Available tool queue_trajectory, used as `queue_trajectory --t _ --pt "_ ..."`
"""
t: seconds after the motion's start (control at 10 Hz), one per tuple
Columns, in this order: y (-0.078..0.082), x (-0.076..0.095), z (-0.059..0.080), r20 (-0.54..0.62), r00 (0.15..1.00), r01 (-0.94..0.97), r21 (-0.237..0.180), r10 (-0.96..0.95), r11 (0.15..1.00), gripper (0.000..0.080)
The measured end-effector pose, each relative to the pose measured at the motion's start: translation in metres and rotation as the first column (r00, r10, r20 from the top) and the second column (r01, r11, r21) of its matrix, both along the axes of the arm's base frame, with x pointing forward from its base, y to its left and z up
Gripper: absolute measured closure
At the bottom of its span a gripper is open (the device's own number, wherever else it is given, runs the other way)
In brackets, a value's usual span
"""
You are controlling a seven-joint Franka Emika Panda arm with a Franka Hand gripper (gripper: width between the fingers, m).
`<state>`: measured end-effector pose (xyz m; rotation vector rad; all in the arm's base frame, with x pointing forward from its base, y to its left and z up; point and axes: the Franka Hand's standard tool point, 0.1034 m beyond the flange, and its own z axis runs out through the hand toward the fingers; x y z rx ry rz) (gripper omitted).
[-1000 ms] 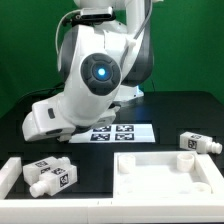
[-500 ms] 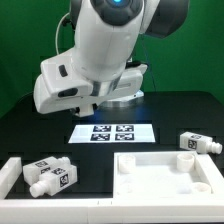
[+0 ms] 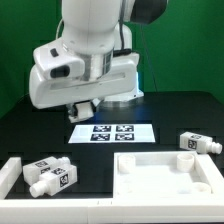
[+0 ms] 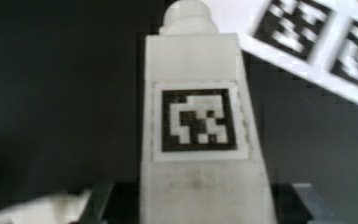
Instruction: Assemble one leg
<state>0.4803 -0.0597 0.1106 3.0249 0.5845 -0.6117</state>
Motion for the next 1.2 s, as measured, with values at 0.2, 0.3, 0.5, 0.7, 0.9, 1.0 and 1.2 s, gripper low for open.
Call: queue_trajectory --t 0.2,0.3,0.5,0.7,0.9,1.0,1.2 --pt "0.025 0.035 0.019 0.098 0.993 0.063 0.068 -0.069 0.996 0.0514" --pt "0.030 0.051 0.028 0.165 0.984 0.054 0.078 -0.067 0.995 0.0514" --pt "0.020 0.047 0.022 0.272 0.960 0.046 0.090 -0.069 0.995 0.0514" --pt "0.013 0.053 0.023 0.416 0.906 0.035 0.106 -0.076 0.994 0.0514" --pt "0.031 0.064 0.025 0.491 0.855 0.099 0.160 -0.166 0.982 0.0514" --pt "0.050 0.074 0.026 0.507 0.823 0.159 0.226 -0.256 0.961 0.0514" --pt "0.081 0.113 0.037 0.591 0.718 0.226 0.302 -0.368 0.926 0.0514"
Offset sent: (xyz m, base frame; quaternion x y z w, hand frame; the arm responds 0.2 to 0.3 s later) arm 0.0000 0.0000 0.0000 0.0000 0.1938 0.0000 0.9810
